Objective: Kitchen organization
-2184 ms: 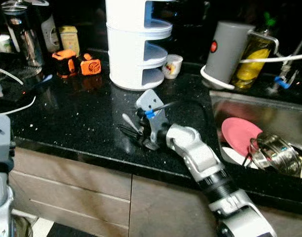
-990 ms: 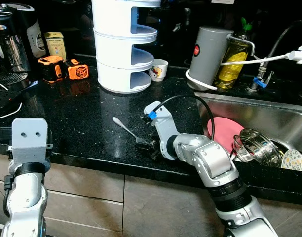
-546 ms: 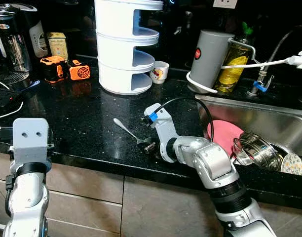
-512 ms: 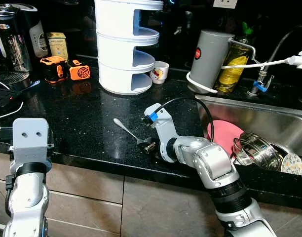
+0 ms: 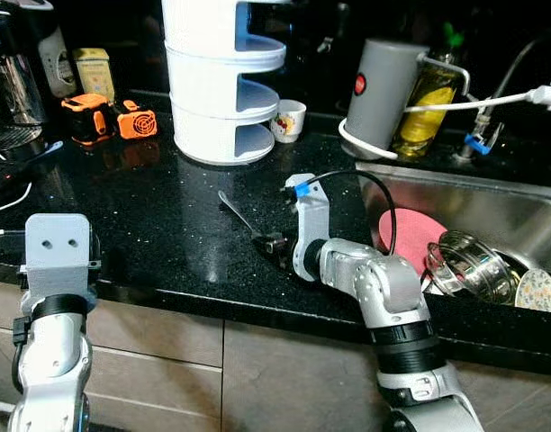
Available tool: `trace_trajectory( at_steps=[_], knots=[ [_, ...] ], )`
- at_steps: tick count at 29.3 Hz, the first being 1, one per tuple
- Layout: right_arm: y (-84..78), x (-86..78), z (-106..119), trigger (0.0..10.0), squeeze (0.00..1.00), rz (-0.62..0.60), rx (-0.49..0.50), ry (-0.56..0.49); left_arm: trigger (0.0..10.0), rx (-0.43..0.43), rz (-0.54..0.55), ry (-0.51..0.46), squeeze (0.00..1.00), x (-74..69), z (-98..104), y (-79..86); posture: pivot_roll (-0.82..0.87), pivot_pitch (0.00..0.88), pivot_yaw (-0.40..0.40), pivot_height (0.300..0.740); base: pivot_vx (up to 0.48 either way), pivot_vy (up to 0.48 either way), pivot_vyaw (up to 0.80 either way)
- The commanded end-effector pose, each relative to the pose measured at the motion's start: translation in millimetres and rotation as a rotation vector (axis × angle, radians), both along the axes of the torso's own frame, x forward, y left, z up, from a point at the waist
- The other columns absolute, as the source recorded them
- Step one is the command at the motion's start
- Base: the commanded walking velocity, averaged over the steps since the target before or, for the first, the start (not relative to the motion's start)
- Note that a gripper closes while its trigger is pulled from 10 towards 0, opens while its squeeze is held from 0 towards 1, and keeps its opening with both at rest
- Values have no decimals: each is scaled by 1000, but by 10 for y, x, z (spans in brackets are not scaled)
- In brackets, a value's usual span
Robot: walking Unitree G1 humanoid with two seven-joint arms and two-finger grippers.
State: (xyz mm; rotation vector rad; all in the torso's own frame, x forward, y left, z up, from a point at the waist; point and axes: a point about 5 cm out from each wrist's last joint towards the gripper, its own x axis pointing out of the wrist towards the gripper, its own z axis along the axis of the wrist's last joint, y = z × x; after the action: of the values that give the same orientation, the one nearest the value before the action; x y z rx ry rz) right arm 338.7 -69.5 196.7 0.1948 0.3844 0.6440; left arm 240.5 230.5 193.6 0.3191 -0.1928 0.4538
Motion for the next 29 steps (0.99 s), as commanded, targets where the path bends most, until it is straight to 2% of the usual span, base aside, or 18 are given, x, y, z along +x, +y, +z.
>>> trace_trajectory(
  at_steps=[1,2,5,8,11,12,13,14,16,17,18,20,21,25,27,29],
  knots=[
    [-26,35,78,0,0,-19,51,-28,10000,-5,-5,-3,0,14,2,-28,39,0,-122,740,0,0,0],
    [-31,47,111,0,0,-24,96,-38,10000,-6,-6,-3,0,15,3,-28,39,0,-122,740,0,0,0],
    [-34,54,134,0,0,-27,129,-46,10000,-6,-7,-3,0,15,3,-27,39,0,-120,740,0,0,0],
    [-79,73,227,0,0,-33,229,-68,10000,-5,-8,-4,0,16,6,-25,39,0,-118,740,0,0,0],
    [-110,86,254,0,0,-45,255,-78,10000,-4,-10,-4,0,19,8,-27,39,0,-118,740,0,0,0],
    [-163,106,260,0,0,-68,259,-90,10000,-5,-11,-4,0,23,10,-29,38,0,-116,740,0,0,0],
    [-292,155,260,0,0,-139,246,-134,10000,-5,-16,-6,0,29,14,-37,37,0,-116,740,0,0,0],
    [-292,155,260,0,0,-139,246,-134,10000,-5,-16,-6,0,29,14,-37,37,0,-116,740,0,0,0],
    [-496,220,265,0,0,-258,249,-182,10000,-12,-32,-8,0,44,18,-56,37,0,-113,740,0,0,0],
    [-608,249,276,0,0,-331,268,-194,10000,-26,-73,-6,0,67,15,-96,37,0,-113,740,0,0,-738],
    [-608,249,276,0,0,-331,268,-194,10000,-26,-73,-6,0,67,15,-96,37,0,-113,740,0,0,-738],
    [-744,279,274,0,0,-415,284,-194,10000,-32,-140,-11,0,97,26,-171,40,0,-111,740,0,0,-741],
    [-826,293,265,0,0,-460,277,-194,10000,-34,-187,-20,0,119,47,-240,38,0,-105,740,0,0,-750],
    [-873,304,244,0,0,-491,240,-191,10000,-46,-216,-26,0,143,59,-294,38,0,-105,740,0,0,-753],
    [-854,310,204,0,0,-485,146,-203,10000,-46,-221,-29,0,151,70,-306,37,0,-104,740,0,0,-756],
    [-833,320,187,0,0,-479,108,-211,10000,-47,-223,-31,0,154,78,-309,39,0,-104,740,0,0,-756]
  ],
)
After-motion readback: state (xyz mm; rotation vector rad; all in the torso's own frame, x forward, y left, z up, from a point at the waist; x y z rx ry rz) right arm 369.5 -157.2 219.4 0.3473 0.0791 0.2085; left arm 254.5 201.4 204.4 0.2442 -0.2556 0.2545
